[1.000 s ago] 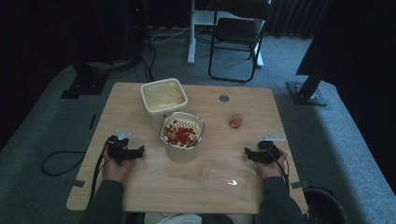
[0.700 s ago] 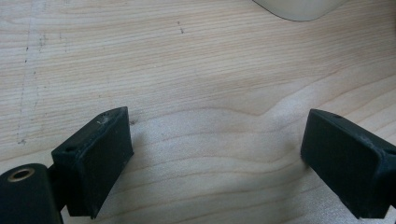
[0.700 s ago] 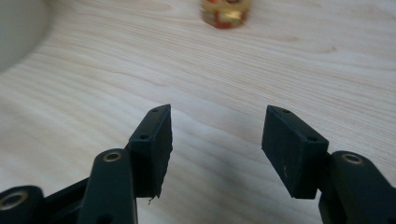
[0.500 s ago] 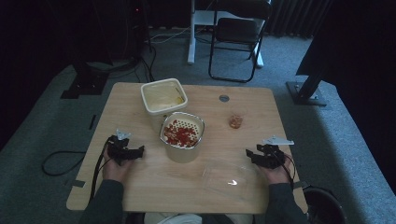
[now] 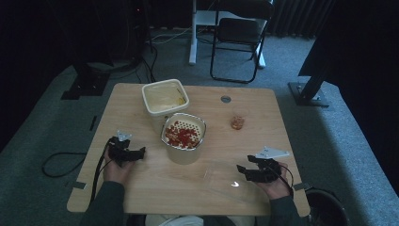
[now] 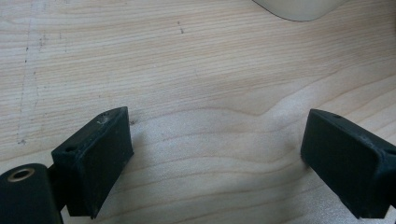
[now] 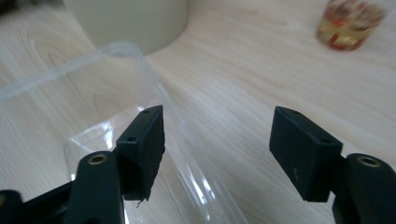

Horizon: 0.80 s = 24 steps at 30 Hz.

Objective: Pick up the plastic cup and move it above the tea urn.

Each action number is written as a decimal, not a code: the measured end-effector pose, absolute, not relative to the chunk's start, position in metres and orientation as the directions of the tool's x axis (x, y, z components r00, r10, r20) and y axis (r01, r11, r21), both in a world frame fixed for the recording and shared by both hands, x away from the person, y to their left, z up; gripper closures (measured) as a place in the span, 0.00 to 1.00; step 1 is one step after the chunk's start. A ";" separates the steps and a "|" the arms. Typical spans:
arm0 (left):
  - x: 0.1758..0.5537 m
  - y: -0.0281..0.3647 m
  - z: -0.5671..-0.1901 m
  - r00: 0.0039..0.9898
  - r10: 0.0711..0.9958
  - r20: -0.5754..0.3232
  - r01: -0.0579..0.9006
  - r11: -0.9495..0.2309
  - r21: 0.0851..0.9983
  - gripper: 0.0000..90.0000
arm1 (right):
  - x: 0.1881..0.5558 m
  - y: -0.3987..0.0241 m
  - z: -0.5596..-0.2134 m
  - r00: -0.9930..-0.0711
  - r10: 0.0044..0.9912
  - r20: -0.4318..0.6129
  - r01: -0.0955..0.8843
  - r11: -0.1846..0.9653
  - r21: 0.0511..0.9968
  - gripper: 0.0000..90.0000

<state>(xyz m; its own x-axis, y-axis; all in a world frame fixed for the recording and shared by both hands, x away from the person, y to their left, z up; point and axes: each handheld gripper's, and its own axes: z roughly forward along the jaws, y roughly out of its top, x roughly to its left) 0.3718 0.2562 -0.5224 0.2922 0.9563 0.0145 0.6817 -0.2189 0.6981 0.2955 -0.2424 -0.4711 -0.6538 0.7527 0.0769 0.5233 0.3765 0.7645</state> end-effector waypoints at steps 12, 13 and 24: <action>0.372 0.256 -0.522 0.292 0.956 0.015 0.682 -0.219 0.698 0.10 | 0.311 -0.234 -0.478 -0.646 0.763 0.017 0.530 0.433 0.729 0.89; 0.372 0.256 -0.522 0.292 0.956 0.014 0.682 -0.219 0.698 0.10 | 0.313 -0.234 -0.478 -0.636 0.772 0.014 0.533 0.425 0.731 0.90; 0.372 0.256 -0.522 0.292 0.956 0.014 0.682 -0.219 0.698 0.10 | 0.345 -0.226 -0.477 -0.520 0.854 0.018 0.591 0.345 0.729 0.75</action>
<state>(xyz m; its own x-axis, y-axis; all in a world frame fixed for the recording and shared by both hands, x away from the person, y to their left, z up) 0.3718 0.2562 -0.5224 0.2922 0.9563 0.0144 0.6818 -0.2188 0.6980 0.3453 -0.2262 -0.4768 -0.5202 0.8538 0.0182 0.5914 0.3447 0.7290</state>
